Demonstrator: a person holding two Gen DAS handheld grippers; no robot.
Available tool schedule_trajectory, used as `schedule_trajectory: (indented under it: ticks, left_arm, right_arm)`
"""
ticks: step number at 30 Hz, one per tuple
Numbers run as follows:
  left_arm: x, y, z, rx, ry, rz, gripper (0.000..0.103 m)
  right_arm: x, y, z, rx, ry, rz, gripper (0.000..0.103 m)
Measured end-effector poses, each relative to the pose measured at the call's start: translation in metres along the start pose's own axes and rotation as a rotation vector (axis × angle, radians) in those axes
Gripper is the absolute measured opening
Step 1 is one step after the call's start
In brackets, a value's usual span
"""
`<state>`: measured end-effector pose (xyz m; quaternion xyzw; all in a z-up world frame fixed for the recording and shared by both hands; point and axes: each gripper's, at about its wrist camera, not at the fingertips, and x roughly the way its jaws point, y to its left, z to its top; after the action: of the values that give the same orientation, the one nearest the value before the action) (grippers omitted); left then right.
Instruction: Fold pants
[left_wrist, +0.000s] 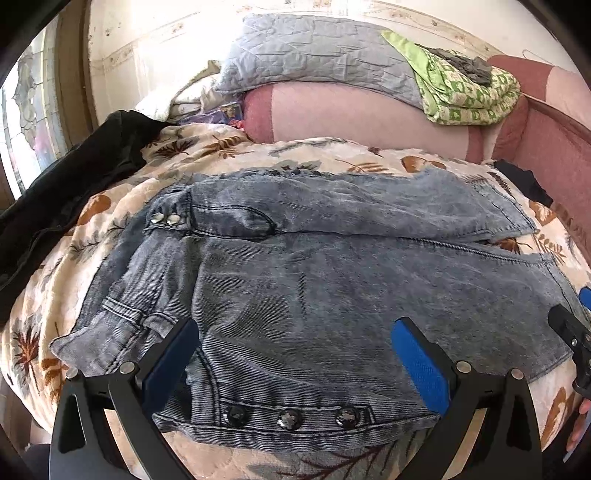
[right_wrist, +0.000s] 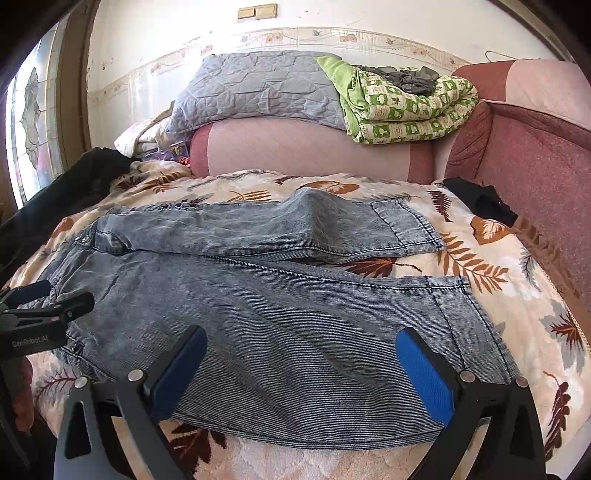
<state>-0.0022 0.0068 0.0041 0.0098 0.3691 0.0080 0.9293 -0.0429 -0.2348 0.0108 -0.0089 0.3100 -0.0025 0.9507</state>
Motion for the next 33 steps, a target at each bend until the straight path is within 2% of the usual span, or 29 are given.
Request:
schedule_trajectory:
  ticks: [6, 21, 24, 29, 33]
  left_arm:
    - [-0.001, 0.01, 0.002, -0.031, -0.013, 0.045, 0.103]
    - [0.001, 0.016, 0.001, -0.051, -0.006, 0.08, 0.103]
    - [0.002, 0.017, 0.001, -0.057, -0.004, 0.078, 0.103]
    - [0.004, 0.02, 0.002, -0.076, 0.018, 0.031, 0.103]
    - [0.007, 0.025, 0.0, -0.095, 0.05, 0.002, 0.103]
  right_arm:
    - [0.0, 0.002, -0.001, -0.007, 0.003, -0.001, 0.103]
    - [0.002, 0.001, -0.002, -0.008, 0.011, -0.001, 0.103]
    - [0.003, 0.001, -0.002, -0.007, 0.01, -0.001, 0.103]
    - [0.003, -0.002, -0.002, 0.02, 0.019, 0.006, 0.103]
    - [-0.009, -0.029, 0.005, 0.14, 0.0, 0.02, 0.103]
